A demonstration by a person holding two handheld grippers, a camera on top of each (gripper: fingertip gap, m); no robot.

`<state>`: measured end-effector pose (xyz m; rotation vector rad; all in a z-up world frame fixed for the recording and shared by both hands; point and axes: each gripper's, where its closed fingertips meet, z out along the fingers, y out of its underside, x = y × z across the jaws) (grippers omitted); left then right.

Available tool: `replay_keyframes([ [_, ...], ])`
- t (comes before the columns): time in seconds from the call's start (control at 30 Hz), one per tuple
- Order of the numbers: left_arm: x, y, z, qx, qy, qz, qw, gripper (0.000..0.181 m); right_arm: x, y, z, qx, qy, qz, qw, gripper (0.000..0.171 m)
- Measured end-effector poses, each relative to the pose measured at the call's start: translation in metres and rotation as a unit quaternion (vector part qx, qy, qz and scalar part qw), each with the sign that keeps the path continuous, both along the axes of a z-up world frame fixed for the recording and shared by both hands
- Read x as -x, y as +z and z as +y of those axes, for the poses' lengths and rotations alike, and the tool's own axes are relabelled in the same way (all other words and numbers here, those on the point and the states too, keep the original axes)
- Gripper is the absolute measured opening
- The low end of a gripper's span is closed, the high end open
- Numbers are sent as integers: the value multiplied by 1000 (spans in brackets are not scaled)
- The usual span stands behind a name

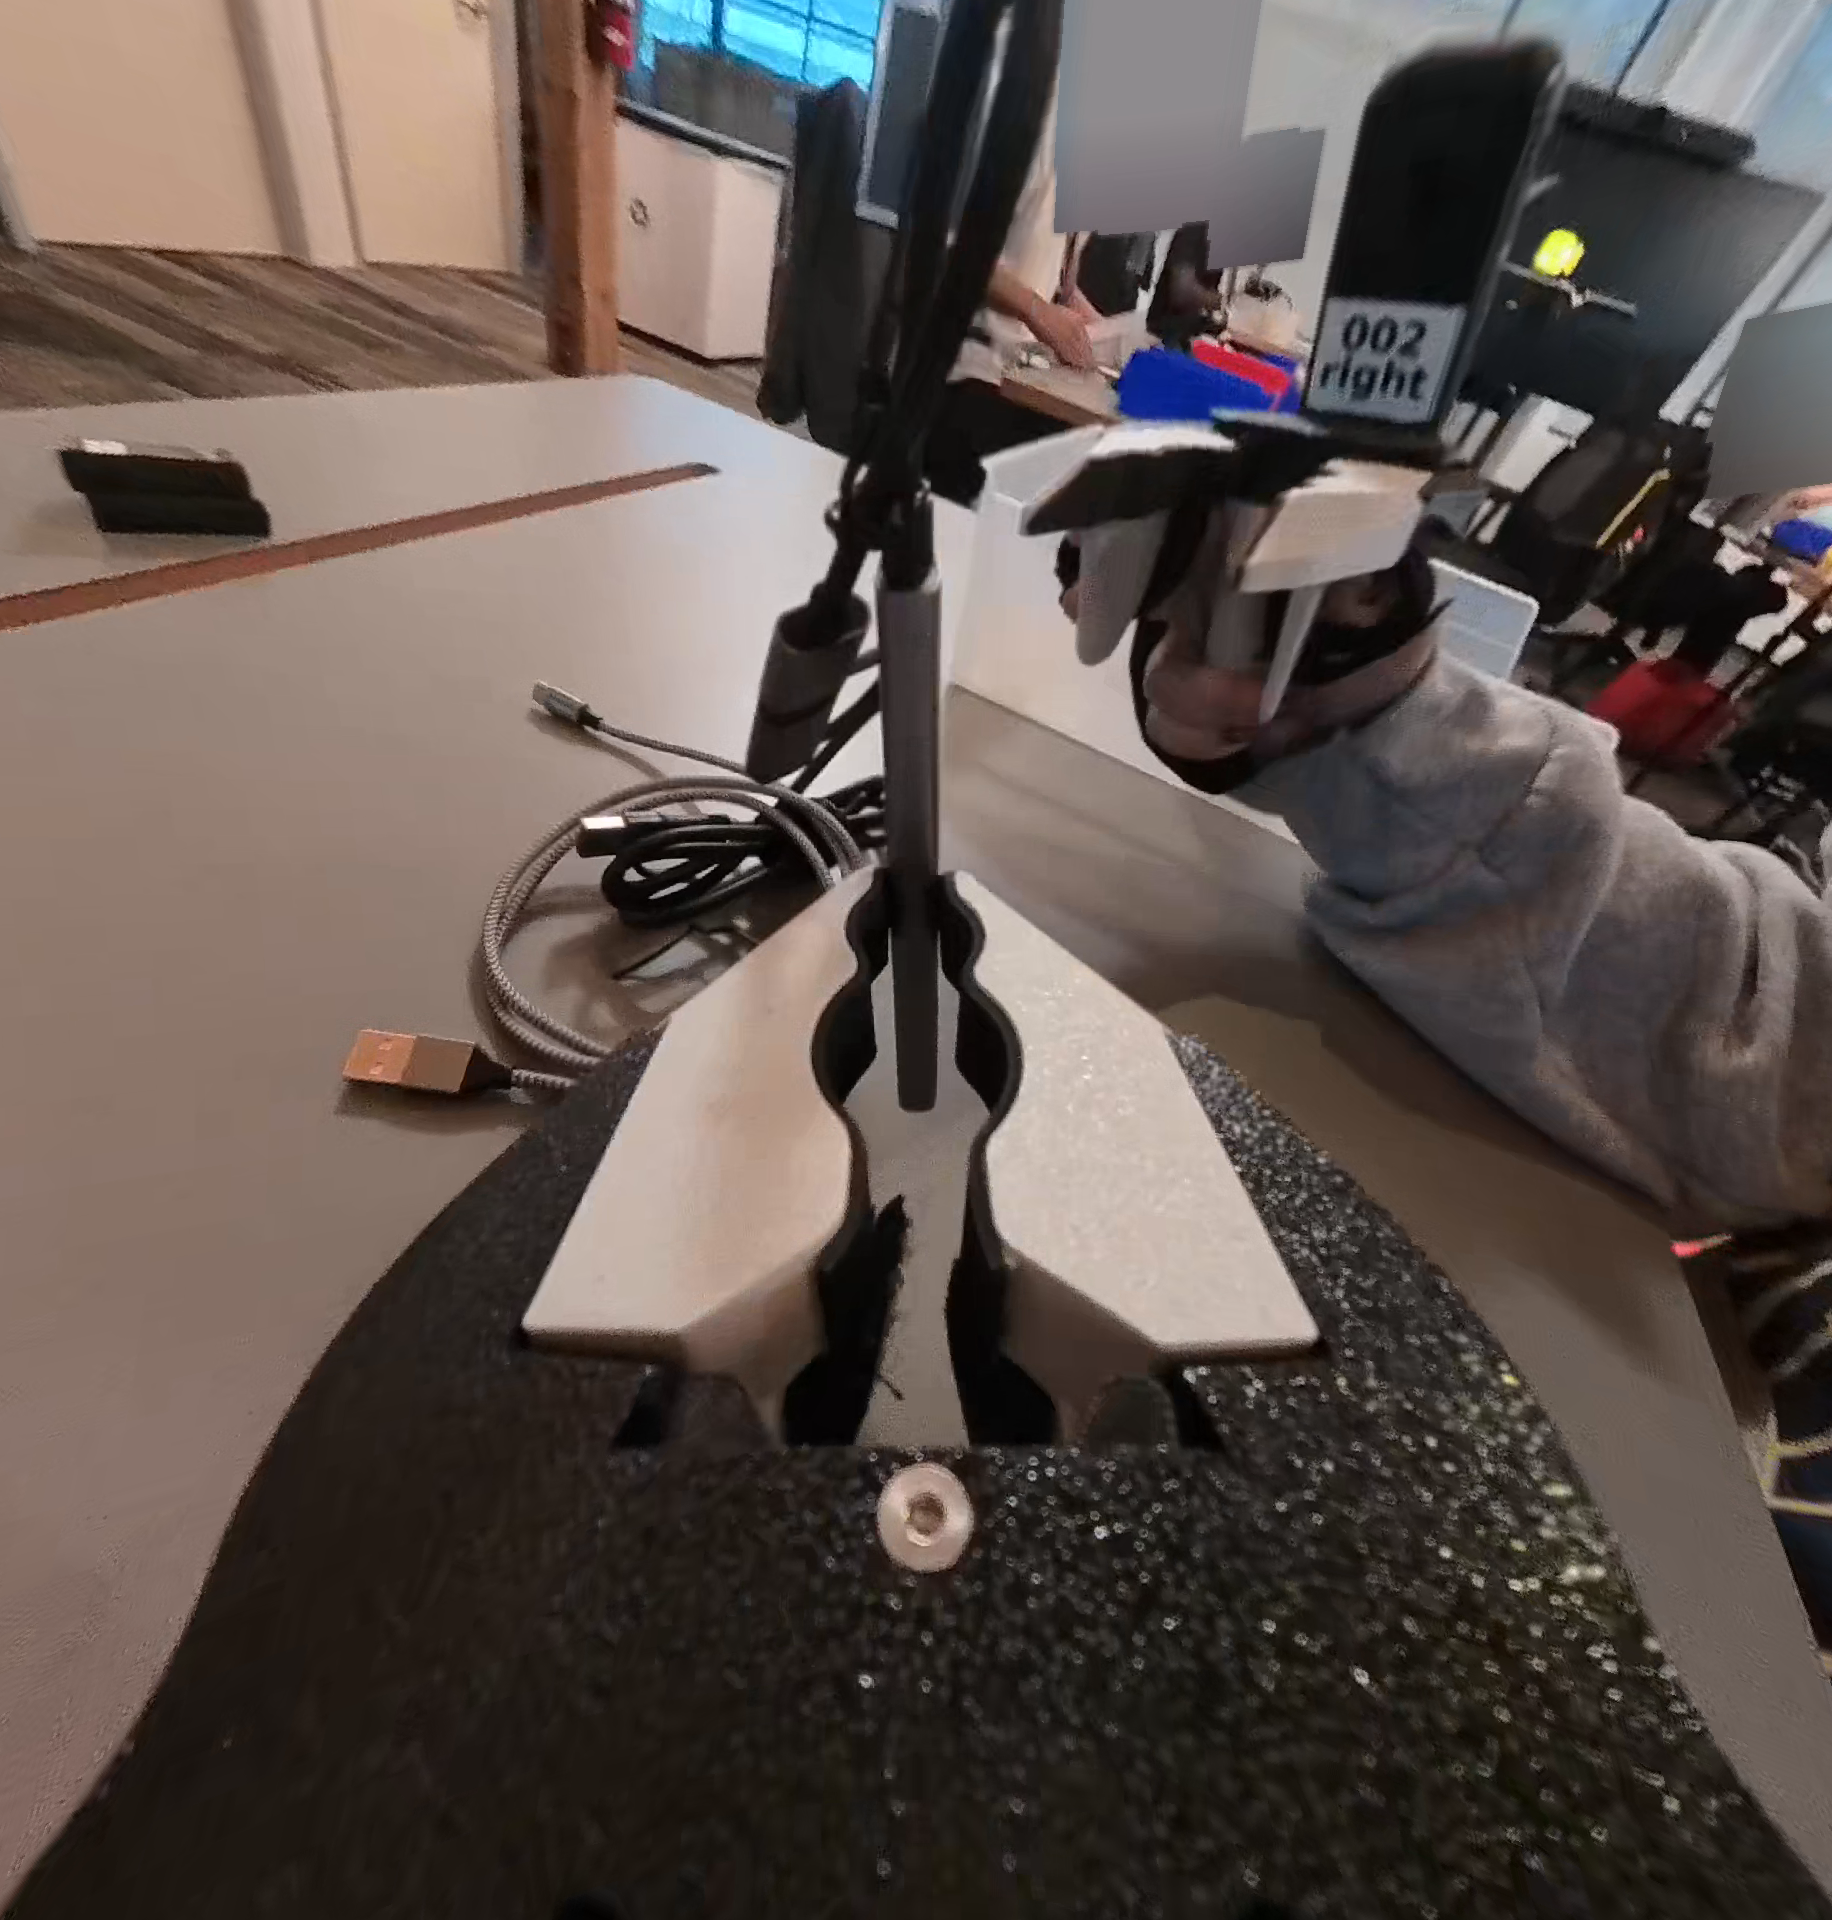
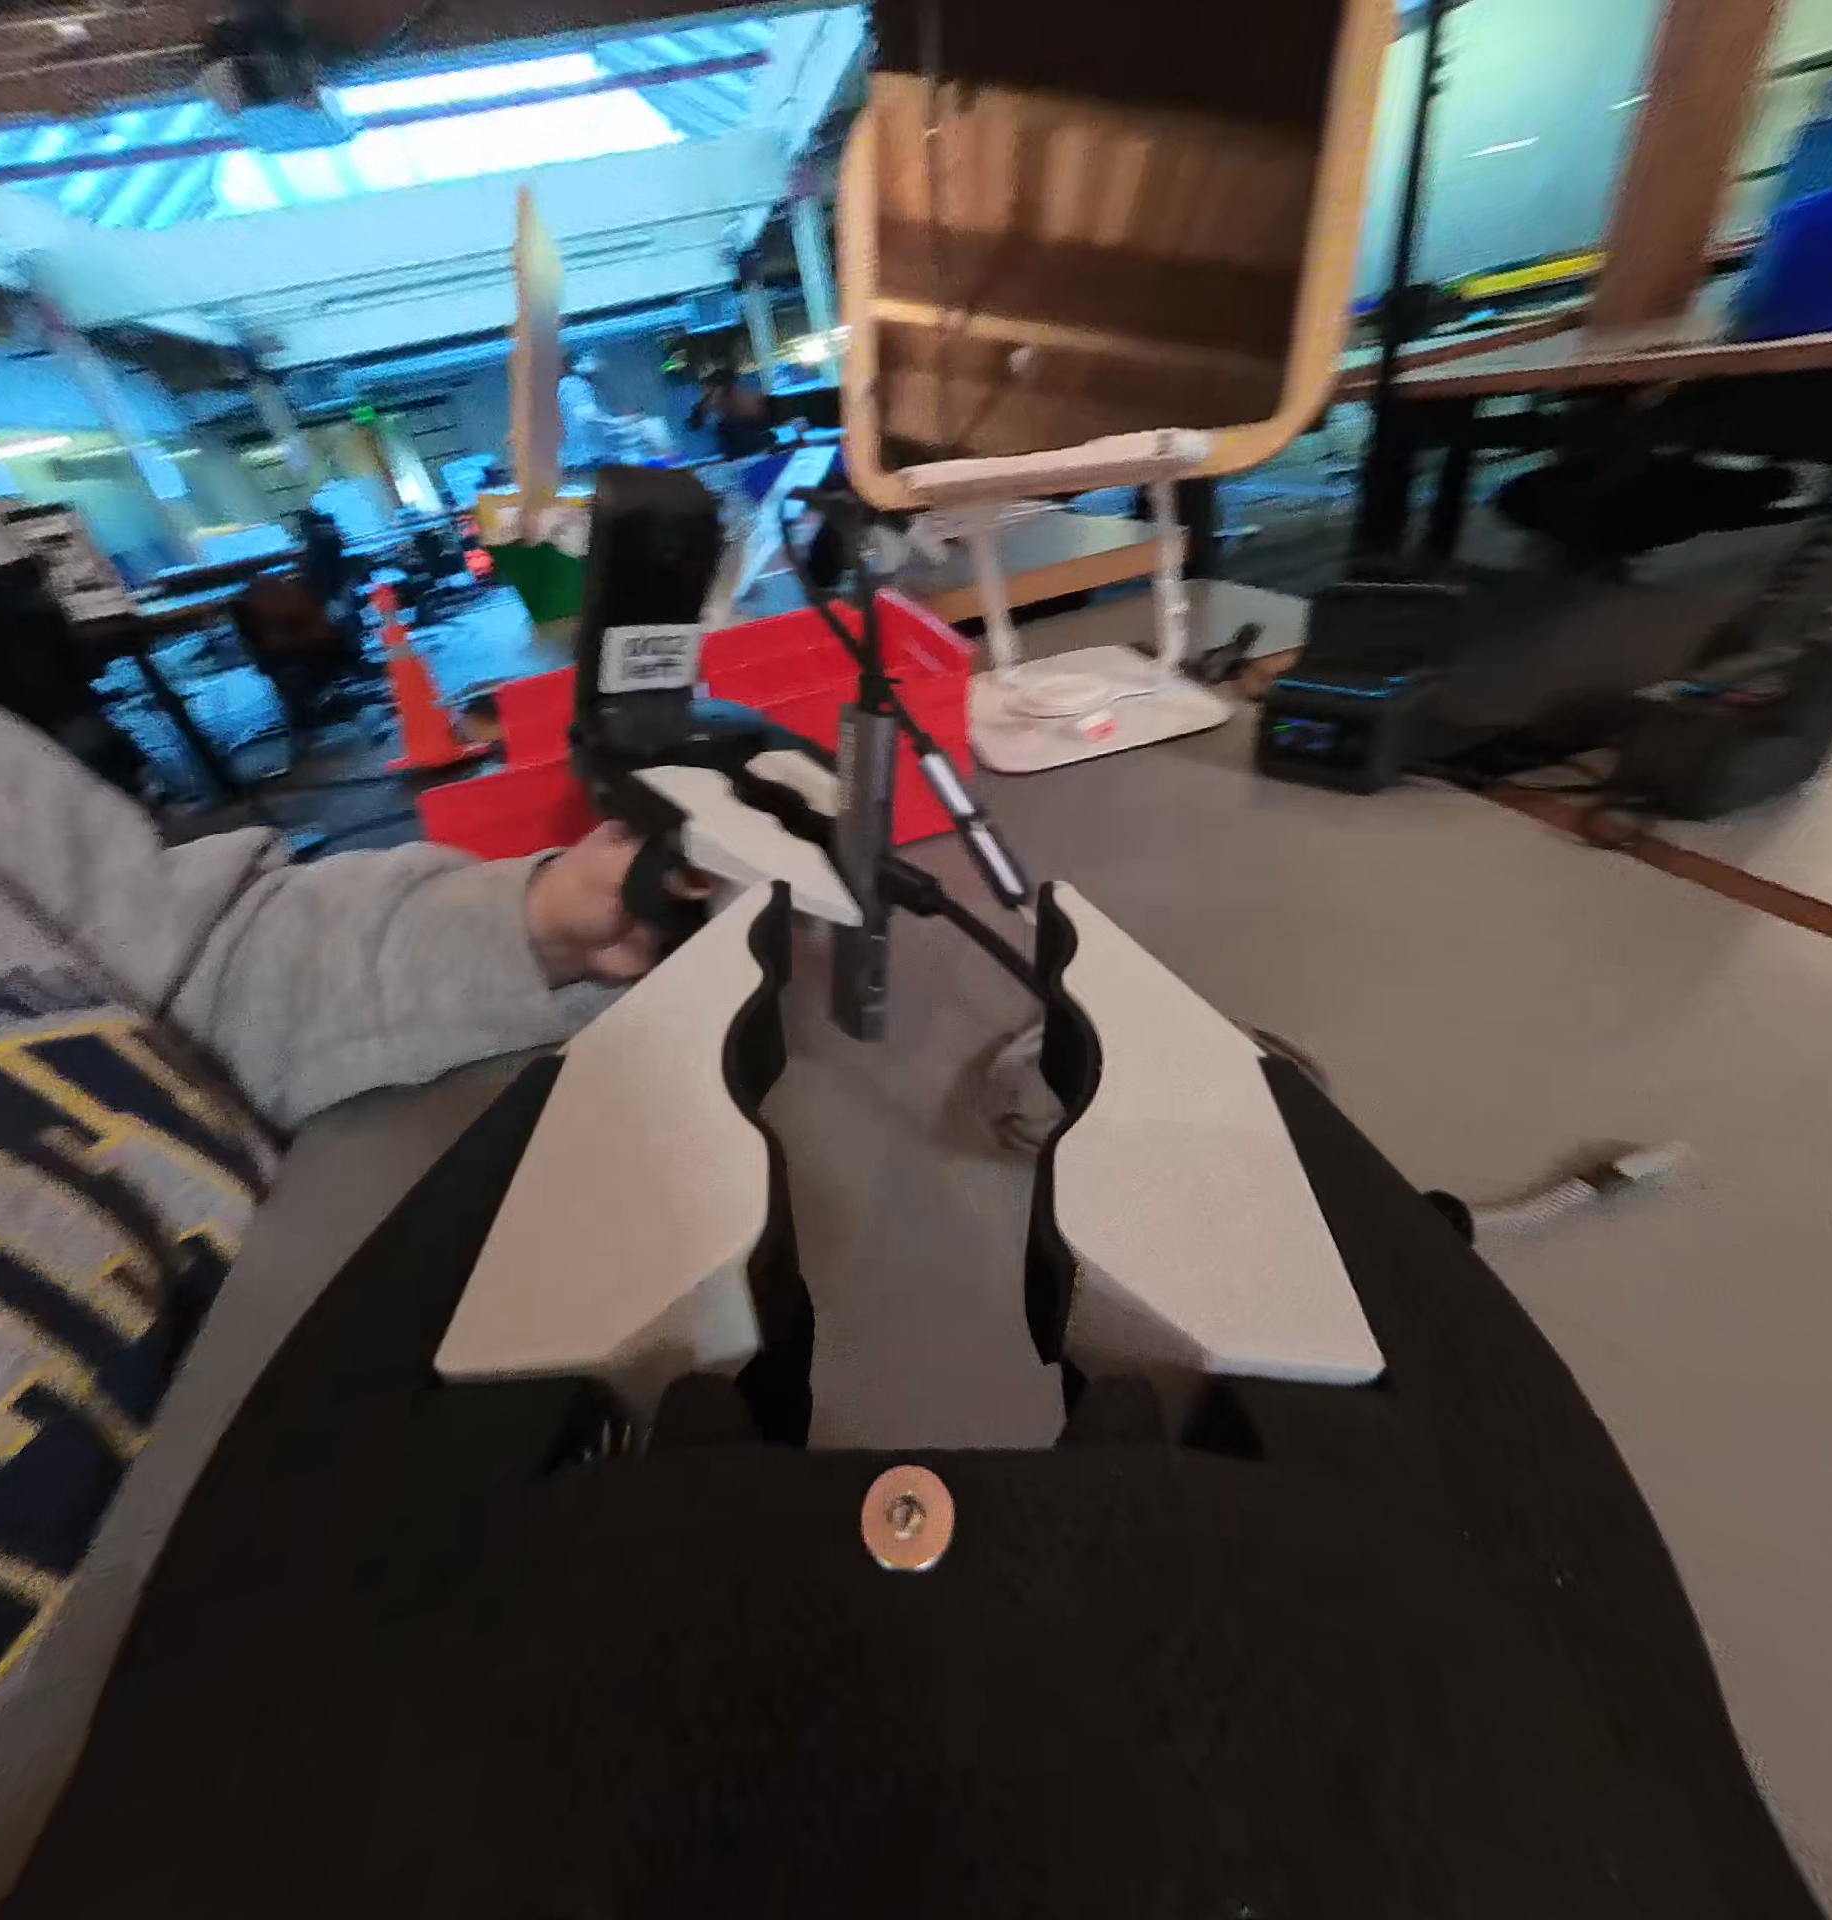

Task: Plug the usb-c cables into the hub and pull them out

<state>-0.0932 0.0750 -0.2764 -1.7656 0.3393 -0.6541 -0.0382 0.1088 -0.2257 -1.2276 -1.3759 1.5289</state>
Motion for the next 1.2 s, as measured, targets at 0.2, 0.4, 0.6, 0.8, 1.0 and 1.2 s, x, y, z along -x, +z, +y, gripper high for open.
replay_keyframes([
  [0.2,1,11,-1,-42,13,26,999,7,4,-41,81,11,-252,-85,964,28],
  [0.4,-2,5,-1,-34,-4,33,999,6,23,-89,124,59,-293,-231,926,22],
  [0.6,0,3,0,-30,-8,41,999,7,60,-130,150,94,-268,-355,890,31],
  [0.8,2,3,0,-32,-6,50,998,7,71,-139,162,62,-279,-390,875,6],
  [1.0,10,9,3,-49,21,37,998,7,43,-80,184,-94,-374,-315,867,4],
  [1.2,20,25,4,-86,54,4,995,6,-17,60,186,-281,-520,-168,789,4],
])
